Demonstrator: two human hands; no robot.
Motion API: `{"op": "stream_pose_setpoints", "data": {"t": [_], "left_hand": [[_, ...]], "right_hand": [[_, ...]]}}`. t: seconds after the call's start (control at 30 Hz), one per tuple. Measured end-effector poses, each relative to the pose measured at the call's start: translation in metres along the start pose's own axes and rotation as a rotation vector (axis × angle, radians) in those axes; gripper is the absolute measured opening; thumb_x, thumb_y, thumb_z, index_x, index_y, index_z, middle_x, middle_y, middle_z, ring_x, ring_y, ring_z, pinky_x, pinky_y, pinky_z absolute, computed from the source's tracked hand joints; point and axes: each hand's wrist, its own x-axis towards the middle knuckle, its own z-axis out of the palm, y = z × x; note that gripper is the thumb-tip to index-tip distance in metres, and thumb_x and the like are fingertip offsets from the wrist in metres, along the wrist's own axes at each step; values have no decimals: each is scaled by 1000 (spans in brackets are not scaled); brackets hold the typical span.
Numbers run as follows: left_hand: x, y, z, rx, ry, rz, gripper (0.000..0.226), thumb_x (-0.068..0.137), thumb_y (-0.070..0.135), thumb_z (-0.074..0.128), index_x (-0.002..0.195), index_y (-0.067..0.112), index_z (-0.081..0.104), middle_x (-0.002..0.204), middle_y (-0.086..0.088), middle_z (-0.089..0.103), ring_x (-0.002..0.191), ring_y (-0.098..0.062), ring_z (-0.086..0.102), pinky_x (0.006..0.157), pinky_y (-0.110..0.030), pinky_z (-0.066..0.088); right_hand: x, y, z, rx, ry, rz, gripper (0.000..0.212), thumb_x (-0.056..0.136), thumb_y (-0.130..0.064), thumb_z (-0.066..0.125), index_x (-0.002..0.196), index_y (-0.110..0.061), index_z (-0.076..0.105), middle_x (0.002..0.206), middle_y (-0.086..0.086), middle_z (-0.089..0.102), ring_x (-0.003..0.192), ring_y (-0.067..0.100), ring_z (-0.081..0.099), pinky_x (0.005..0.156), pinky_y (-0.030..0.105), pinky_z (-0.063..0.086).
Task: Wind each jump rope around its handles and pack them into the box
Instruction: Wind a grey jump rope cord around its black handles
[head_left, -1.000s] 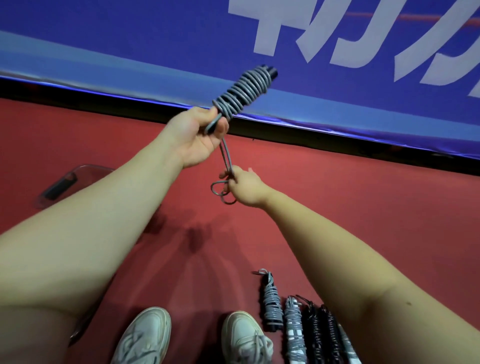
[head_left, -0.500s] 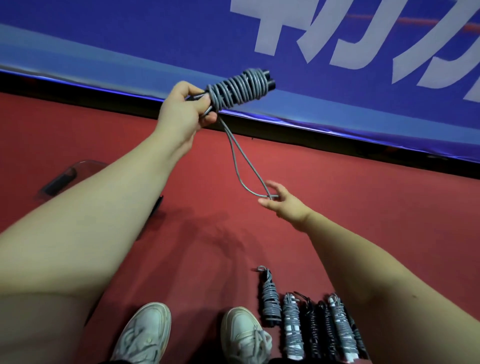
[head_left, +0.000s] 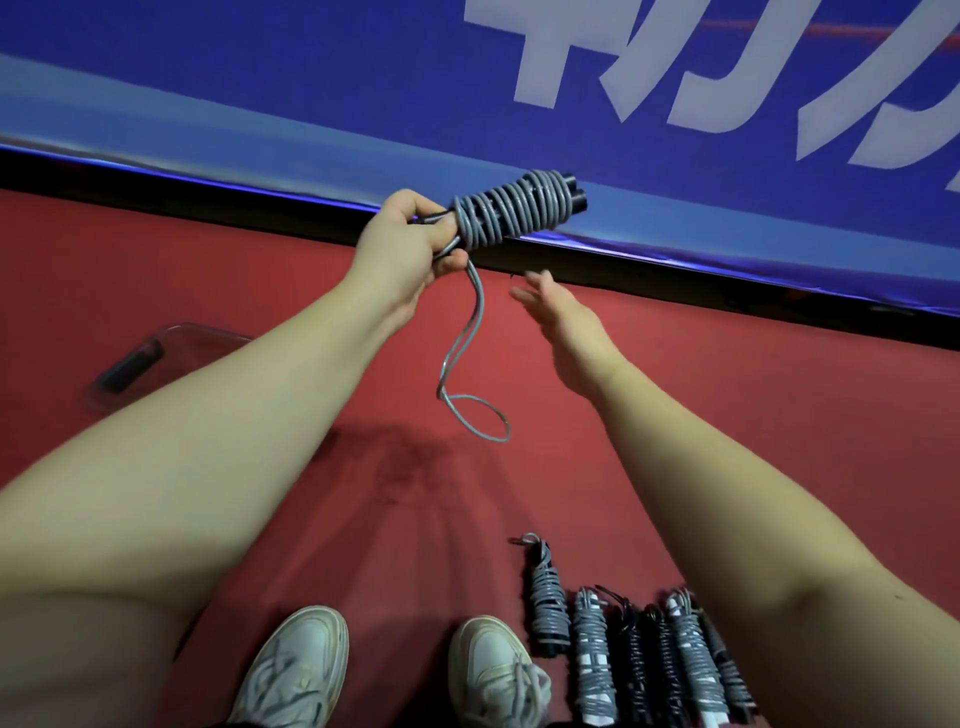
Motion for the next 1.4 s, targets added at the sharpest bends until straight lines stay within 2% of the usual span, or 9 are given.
{"op": "stream_pose_setpoints", "data": {"t": [0.1,0.17,0.23,0.4,0.63,0.9,1.13,1.3,1.4], "left_hand": [[0,-4,5,53,-11,24,25,94,-3,49,76,13,42,76,-6,50,54,-12,51,51,-15,49],[3,-4,4,64,9,50,24,95,-2,48,77,13,41,76,-7,50,52,-12,51,52,-16,49],[6,-5,-2,102,44,87,25,95,-2,48,77,13,40,75,-8,50,50,-11,51,52,-18,48],[15,-22,-25,464,137,195,30,90,2,53,72,21,37,79,-16,58,37,3,50,46,-14,43],[7,-31,-30,817,-82,173,22,73,11,72,76,19,51,76,-14,66,67,-27,64,66,-34,53],[-15,-11,-29,832,-514,160,20,84,0,62,89,19,63,69,2,56,45,1,45,48,-13,39],[-22,1,-29,343,-725,58,8,87,4,56,93,9,60,72,1,59,55,-5,52,52,-16,43],[-25,14,-3,-94,-561,3,16,90,-6,48,85,10,50,65,2,58,51,-9,53,50,-16,46],[-21,16,9,-232,-339,-16,27,90,-10,47,76,12,44,75,-3,54,53,-9,57,51,-16,49]], "right_hand": [[-14,-13,34,84,-251,-4,37,101,-38,34,128,-15,44,94,3,65,93,11,63,100,32,39],[-20,-8,44,154,-290,27,21,102,-26,38,113,-13,50,69,-1,47,57,8,56,72,29,52],[-20,-2,47,-10,-199,-14,17,102,-24,37,103,-13,51,65,-1,36,44,7,38,47,20,36],[-35,-11,43,-1429,-28,-306,23,101,-19,34,119,-13,46,106,13,62,92,33,60,64,33,32],[-65,-60,44,-1872,-6,-839,29,100,-22,34,117,-19,58,105,3,62,97,30,59,47,29,16],[-42,-95,0,-1526,-133,-680,28,90,-47,53,108,-30,66,104,-11,64,81,5,56,59,26,33],[-16,-47,-31,-938,-261,-647,23,99,-16,45,113,-19,64,107,-16,61,98,-8,55,89,6,38],[-22,-8,-14,-908,27,-635,21,93,-15,44,88,-10,64,71,-11,62,65,1,54,68,14,43],[-25,4,23,-1021,97,-745,29,97,-27,40,114,-12,57,101,0,65,89,16,60,75,31,42]]}}
